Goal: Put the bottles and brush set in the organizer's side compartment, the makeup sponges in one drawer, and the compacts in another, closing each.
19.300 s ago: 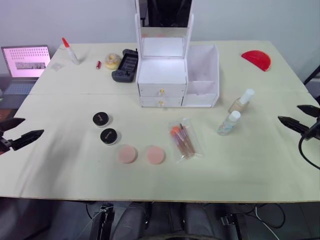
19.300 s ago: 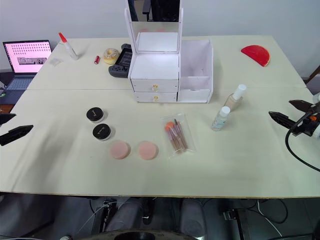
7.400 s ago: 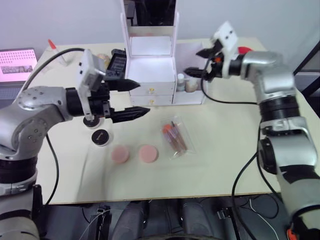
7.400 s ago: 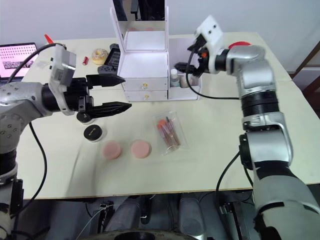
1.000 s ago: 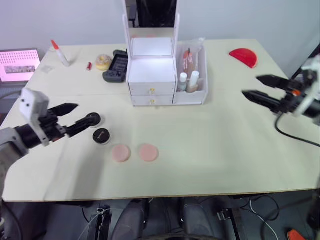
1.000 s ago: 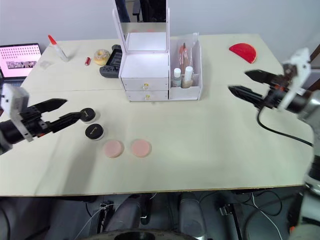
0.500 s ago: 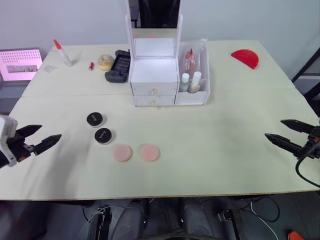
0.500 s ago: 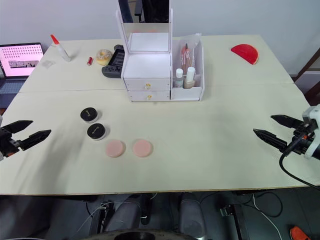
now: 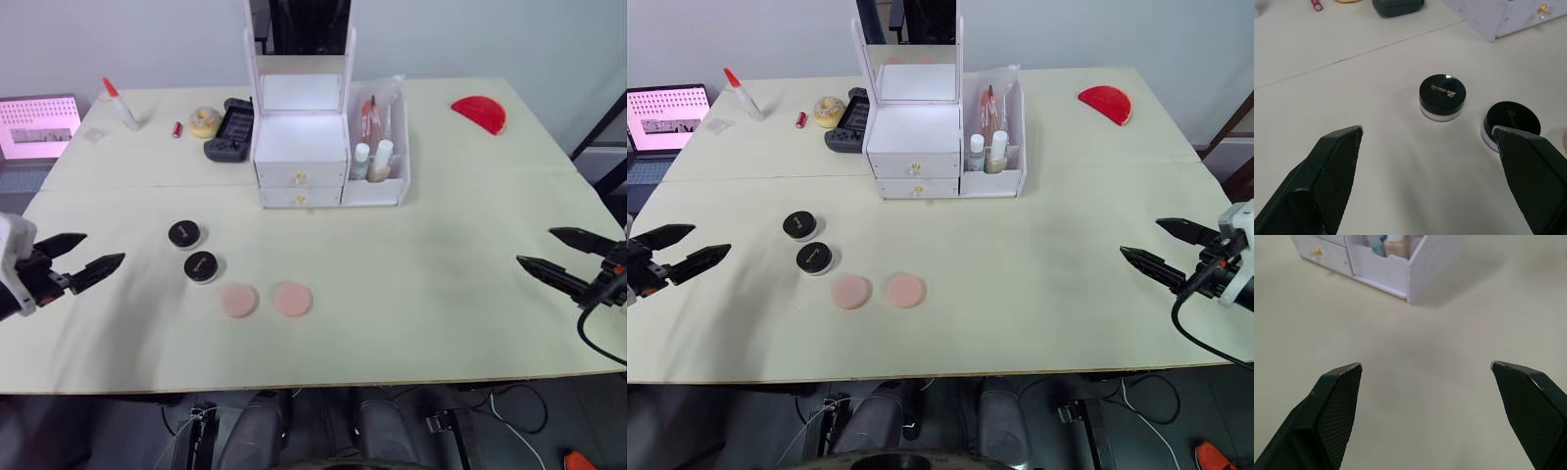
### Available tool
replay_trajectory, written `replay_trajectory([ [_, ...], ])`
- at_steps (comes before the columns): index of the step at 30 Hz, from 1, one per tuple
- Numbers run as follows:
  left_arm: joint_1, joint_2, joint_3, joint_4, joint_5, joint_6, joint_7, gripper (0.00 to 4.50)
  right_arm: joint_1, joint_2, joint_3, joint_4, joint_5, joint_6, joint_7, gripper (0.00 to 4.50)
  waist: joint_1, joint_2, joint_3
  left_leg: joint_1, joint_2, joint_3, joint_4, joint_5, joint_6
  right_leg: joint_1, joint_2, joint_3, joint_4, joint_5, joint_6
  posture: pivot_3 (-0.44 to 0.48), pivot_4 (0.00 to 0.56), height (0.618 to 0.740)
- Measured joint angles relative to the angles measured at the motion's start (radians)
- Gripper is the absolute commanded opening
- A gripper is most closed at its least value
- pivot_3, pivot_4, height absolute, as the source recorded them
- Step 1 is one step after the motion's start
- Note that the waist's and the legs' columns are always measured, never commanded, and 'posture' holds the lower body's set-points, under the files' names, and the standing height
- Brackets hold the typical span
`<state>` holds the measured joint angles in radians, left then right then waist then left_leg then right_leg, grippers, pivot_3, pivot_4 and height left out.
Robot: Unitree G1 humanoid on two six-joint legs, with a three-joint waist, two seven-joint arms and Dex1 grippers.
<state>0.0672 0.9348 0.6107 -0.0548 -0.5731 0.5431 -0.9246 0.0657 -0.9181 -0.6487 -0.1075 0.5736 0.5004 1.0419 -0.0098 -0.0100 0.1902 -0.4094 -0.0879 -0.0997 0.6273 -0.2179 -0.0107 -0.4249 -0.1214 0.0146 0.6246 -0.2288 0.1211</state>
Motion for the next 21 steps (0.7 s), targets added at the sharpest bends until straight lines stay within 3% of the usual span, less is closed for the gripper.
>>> replay_trajectory([
  [7, -0.01, -0.067, 0.005, -0.088, -0.032, 0.058, 0.087, 4.5, -0.129, 0.035, 0.077, -0.177, 0.075, 0.145, -0.169, 4.47, -0.002, 0.0, 0.0, 0.0, 0.001, 0.0, 0.0, 0.0, 0.0, 0.0, 0.0, 0.0, 0.0, 0.0, 0.0, 0.0, 0.15, 0.738],
  [12, 0.001, -0.268, -0.027, -0.303, -0.05, 0.106, 0.3, 4.5, -0.302, 0.074, 0.244, -0.271, 0.11, 0.217, -0.264, 4.47, 0.002, -0.002, 0.0, -0.001, 0.0, -0.001, 0.001, 0.0, 0.0, 0.001, 0.001, 0.0, -0.002, 0.001, 0.001, 0.0, 0.15, 0.738],
  [17, -0.004, -0.533, -0.206, -0.592, -0.039, 0.188, 0.619, 4.5, -0.469, 0.115, 0.4, -0.239, 0.118, 0.229, -0.247, 4.47, 0.023, -0.002, 0.0, -0.001, 0.0, 0.0, 0.004, 0.0, 0.001, 0.003, 0.003, 0.0, -0.005, 0.006, 0.005, 0.0, 0.15, 0.738],
  [21, -0.039, -0.661, -0.412, -0.676, 0.054, 0.218, 0.804, 4.5, -0.53, 0.115, 0.475, -0.195, 0.118, 0.227, -0.189, 4.47, 0.032, -0.004, 0.0, -0.001, -0.001, -0.001, 0.005, 0.001, 0.001, 0.006, 0.003, -0.001, -0.007, 0.006, 0.003, 0.0, 0.15, 0.738],
])
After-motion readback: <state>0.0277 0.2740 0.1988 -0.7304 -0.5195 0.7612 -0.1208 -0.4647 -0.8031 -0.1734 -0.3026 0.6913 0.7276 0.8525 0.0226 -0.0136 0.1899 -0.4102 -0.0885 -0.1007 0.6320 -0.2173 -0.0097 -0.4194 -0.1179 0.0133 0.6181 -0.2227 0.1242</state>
